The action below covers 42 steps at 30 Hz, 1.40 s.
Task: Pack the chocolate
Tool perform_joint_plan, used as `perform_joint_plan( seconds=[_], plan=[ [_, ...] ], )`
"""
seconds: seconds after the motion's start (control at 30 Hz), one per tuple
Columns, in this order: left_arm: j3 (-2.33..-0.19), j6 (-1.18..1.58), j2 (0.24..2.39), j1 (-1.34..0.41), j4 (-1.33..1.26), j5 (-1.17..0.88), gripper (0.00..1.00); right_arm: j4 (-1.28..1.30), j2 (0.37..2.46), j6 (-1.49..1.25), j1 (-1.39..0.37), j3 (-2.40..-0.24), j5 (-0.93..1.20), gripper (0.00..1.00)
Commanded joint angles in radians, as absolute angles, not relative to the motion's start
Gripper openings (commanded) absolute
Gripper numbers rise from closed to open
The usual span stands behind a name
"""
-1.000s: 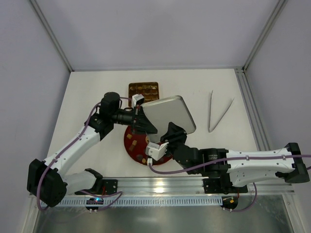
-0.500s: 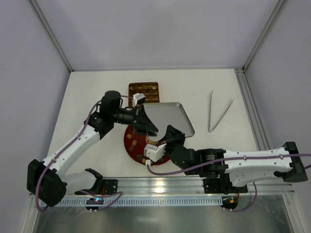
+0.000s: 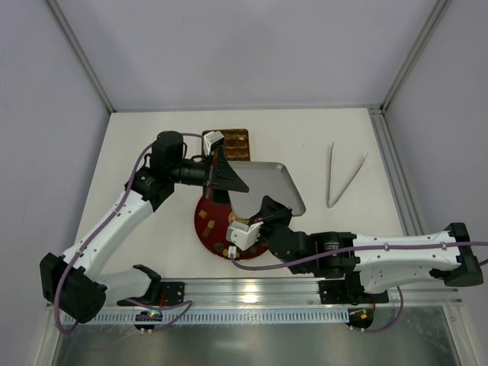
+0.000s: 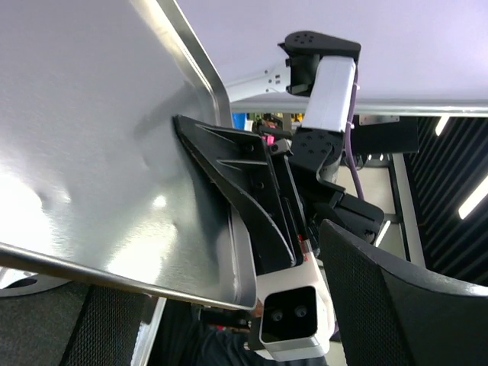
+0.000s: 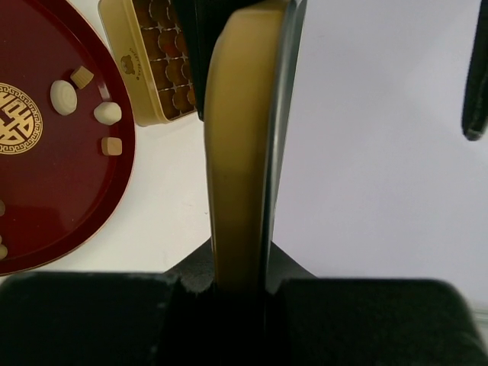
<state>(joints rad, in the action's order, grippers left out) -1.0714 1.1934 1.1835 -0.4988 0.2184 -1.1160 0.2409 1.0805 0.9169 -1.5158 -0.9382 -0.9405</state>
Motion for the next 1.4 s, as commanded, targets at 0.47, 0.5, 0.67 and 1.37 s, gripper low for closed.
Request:
perform_joint_plan(
  seconds=[0.47,0.5,0.67,1.37],
  plan=[
    [-1.226,1.068,1.247,-0.315,0.359,-1.017,0.89,0.354,1.055,0.729,-1.482,-1.028,-0.991,0.04],
    [-1.251,1.072,1.252,-0.29,0.354,-1.017,0.89,0.373,1.055,0.709,-1.479,-1.041,-0.977,0.04],
    [-1.304,1.074,1.275,-0.212,0.338,-0.97,0.89,0.563,1.087,0.511,-1.393,-1.171,-0.841,0.04],
    [-1.428,0.772,1.385,-0.032,0.495,-0.441,0.87,0.163,1.566,-0.521,-0.476,-1.54,0.736,0.04]
  ],
)
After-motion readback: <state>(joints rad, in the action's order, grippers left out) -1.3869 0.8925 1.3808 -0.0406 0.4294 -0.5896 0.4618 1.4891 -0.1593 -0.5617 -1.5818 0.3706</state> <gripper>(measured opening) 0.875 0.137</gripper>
